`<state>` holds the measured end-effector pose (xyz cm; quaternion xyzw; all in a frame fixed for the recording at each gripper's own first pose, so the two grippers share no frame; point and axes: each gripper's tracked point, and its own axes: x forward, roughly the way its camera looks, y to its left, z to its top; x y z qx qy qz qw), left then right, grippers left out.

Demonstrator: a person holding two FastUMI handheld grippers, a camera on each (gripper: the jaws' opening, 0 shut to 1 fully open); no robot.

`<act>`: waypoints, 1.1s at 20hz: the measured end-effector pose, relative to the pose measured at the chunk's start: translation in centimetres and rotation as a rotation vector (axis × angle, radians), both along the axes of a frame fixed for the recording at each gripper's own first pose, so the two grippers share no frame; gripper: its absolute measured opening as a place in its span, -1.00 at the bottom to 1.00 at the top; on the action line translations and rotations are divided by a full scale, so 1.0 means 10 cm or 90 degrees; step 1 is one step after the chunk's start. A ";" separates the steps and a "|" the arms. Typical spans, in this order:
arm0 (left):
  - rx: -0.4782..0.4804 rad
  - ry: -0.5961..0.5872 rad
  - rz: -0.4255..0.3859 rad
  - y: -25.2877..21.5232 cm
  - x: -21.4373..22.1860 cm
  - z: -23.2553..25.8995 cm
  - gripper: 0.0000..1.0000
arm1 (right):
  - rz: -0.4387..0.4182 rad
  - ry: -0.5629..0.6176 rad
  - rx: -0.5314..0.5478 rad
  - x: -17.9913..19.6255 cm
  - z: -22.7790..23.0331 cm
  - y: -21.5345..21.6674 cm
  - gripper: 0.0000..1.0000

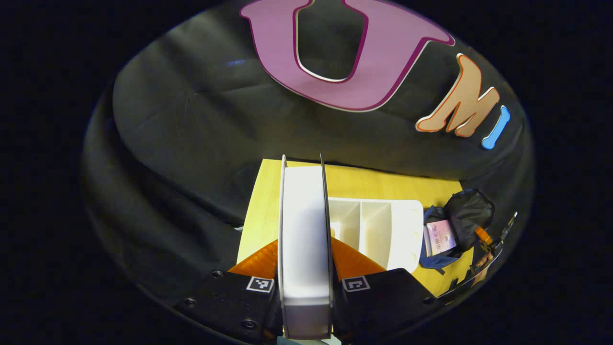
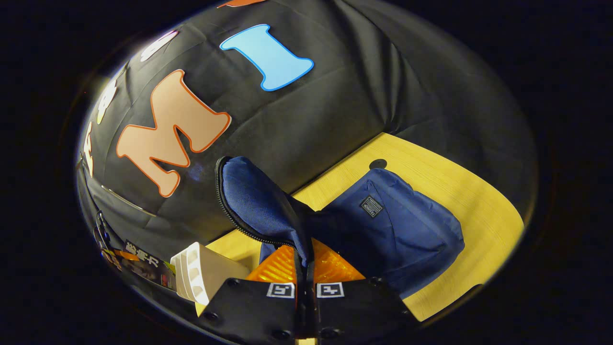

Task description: Open the schoolbag, grab two books from the bookshelf and put them into the schoolbag.

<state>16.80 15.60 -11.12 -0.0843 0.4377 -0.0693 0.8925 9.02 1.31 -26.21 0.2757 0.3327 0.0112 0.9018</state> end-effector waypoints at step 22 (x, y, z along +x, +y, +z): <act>-0.345 -0.028 -0.007 -1.10 -0.25 0.47 -0.29 | -0.007 0.003 0.006 -0.02 0.06 -0.04 -0.96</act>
